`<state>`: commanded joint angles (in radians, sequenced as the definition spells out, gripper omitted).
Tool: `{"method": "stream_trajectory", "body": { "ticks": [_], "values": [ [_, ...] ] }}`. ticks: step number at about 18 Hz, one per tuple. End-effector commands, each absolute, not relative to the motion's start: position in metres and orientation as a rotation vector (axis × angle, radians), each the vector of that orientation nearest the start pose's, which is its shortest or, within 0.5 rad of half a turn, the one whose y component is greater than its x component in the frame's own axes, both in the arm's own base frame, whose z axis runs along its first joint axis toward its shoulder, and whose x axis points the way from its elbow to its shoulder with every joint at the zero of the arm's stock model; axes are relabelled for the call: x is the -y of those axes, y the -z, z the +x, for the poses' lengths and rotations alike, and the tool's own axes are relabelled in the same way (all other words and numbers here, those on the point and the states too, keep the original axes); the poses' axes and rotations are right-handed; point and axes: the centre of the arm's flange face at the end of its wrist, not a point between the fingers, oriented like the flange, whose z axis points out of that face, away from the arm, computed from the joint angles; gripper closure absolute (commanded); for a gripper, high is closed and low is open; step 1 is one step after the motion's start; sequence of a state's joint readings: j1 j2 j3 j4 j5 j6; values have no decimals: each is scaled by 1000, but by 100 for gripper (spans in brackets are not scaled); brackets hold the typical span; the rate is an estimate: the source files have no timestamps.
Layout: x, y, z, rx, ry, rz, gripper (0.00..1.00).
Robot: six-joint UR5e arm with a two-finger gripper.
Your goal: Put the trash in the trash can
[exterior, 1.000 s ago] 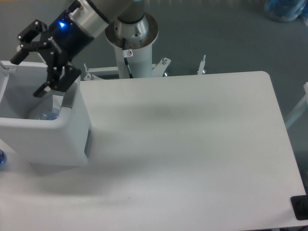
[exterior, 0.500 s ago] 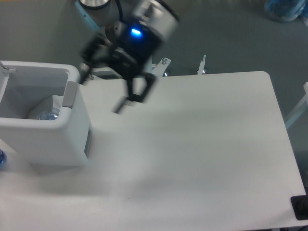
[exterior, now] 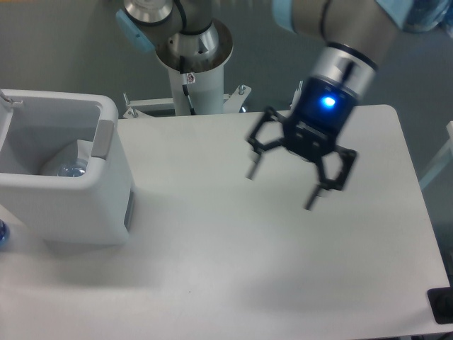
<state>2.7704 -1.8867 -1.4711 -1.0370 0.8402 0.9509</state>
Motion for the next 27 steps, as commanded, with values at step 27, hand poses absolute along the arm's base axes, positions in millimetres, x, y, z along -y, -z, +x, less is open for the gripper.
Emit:
{"method": "stream_trajectory", "body": {
  "ticks": [27],
  "values": [
    [-386,-373,-531,-208,-261,-2969,0]
  ]
}}
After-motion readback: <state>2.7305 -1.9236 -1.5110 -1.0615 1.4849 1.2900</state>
